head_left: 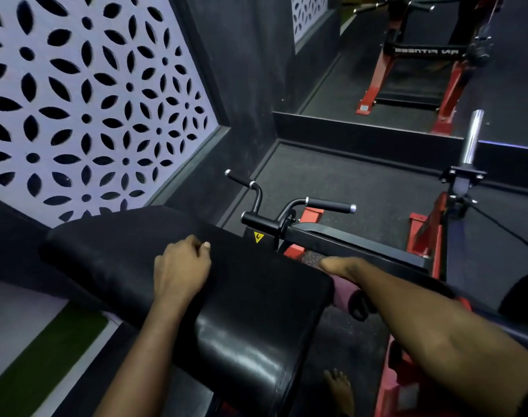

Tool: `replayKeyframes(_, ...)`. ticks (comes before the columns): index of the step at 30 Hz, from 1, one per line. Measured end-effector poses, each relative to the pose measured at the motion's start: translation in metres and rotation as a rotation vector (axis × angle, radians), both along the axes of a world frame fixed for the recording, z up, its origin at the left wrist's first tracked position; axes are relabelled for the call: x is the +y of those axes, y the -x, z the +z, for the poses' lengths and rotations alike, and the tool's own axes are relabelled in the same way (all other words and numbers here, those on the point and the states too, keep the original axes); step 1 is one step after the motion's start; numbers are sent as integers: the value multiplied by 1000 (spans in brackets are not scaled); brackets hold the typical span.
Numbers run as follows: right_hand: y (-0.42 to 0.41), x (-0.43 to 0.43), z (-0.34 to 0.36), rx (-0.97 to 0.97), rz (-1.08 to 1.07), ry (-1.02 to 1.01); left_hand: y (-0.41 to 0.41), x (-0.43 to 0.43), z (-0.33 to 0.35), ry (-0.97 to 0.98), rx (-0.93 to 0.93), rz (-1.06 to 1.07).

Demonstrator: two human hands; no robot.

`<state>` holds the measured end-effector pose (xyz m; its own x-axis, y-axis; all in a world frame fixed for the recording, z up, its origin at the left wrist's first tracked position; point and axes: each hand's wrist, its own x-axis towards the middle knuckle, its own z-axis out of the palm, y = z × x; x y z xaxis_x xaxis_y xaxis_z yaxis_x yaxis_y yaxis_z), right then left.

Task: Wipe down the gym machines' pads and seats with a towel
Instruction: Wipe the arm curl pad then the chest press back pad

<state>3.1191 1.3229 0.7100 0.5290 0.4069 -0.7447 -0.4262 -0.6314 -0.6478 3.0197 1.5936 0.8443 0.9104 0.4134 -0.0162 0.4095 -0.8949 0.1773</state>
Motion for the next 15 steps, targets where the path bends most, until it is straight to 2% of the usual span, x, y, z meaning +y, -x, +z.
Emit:
replayKeyframes(2,-21,6,-12,-3,36,47,-4,3,-6,-49,24,-29)
replayKeyframes(3,-36,16,-21,-72,84,44,-3,4,-7,-72,26,-37)
replayKeyframes(6,-76,68,-28,-183,143,-68,-3,0,-4,-87,17,-20)
replayKeyframes(9,-79,103,-17,-261,145,-153,-6,2,0,-26,-9,26)
replayKeyframes(10,-80,104,-19,-259,152,-166,-8,7,0,13,-19,46)
replayKeyframes(13,-69,77,-24,-81,187,-150,-13,26,3,150,-83,83)
replayKeyframes(15,-68,68,-29,-57,205,-106,-13,42,7,122,-115,63)
